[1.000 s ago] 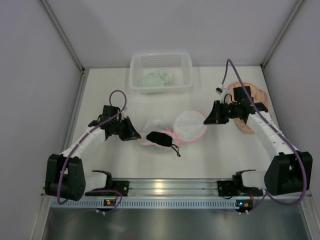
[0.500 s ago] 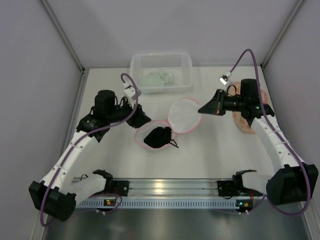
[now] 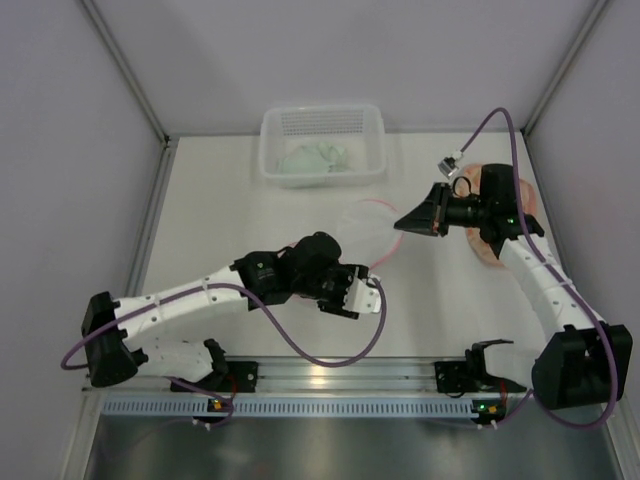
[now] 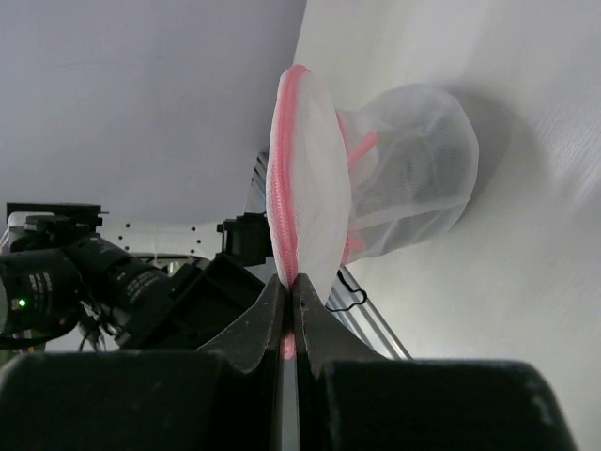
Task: Place the bra in the laundry bag and zip it closed
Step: Adjust the bra in the laundry bag.
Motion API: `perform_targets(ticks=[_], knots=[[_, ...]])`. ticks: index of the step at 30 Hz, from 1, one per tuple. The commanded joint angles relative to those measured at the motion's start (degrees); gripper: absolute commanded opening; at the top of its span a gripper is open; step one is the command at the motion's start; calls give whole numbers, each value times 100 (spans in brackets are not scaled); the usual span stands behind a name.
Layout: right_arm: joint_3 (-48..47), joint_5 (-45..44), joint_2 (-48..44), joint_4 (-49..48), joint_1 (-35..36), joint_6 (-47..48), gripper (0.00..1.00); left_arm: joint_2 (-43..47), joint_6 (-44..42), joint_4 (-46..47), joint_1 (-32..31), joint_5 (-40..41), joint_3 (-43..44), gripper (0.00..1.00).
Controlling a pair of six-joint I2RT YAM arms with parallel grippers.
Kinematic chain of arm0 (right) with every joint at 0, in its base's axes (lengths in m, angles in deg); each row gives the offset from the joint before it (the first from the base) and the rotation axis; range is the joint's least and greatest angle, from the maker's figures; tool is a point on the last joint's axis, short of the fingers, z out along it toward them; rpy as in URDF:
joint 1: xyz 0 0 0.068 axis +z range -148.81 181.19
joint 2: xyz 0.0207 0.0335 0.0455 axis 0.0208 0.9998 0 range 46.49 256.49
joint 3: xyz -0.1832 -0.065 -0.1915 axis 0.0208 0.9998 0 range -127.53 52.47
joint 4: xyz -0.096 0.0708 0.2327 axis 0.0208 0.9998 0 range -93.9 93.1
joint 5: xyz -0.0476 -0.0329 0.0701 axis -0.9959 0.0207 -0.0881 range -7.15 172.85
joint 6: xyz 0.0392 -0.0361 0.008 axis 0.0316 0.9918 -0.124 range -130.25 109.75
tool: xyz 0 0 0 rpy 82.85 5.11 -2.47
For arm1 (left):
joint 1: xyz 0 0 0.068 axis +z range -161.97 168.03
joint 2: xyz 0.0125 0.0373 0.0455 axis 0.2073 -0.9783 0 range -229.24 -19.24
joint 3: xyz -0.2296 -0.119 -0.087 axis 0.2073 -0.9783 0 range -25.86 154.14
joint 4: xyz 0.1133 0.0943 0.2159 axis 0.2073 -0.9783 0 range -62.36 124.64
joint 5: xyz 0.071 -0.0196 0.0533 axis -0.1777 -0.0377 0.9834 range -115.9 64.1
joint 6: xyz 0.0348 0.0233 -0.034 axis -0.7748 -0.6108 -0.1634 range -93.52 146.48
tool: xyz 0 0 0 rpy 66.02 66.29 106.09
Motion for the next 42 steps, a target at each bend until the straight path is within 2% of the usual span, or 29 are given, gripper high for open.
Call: perform_targets(ticks=[1,6,12,16,24,27,28,32,35,37,39,42], knots=[[3,171,-141,-335,-70,-103,0,-302,-569,-43,-153,312,323,56],[-14,127,-176,-141,-61,73,0,-480,-875,-104,-162,515,297,55],[-23,83,-176,-132,-61,90,0,-550,-1219,-595,-162,454,331,54],[-32,74,-159,-88,-61,160,0,-401,-1228,-798,-162,85,350,55],[3,109,-238,-71,-61,143,0,-778,-1132,-895,-197,461,499,52],[21,118,-264,-18,-61,204,0,-980,-1070,-887,-197,944,587,38],[21,118,-264,8,-61,231,0,-1085,-1000,-843,-197,1067,630,26],[56,144,-255,-18,-61,213,0,-1297,-570,-834,-188,1665,885,8],[30,162,-264,-18,-61,222,0,-1096,-490,-834,-153,1701,833,0],[30,162,-273,34,-61,266,0,-903,-376,-834,-92,1692,780,0],[38,162,-299,52,-61,292,0,-771,10,-825,-39,1675,798,0],[47,153,-360,114,-61,388,0,-524,765,-816,364,1569,920,0]])
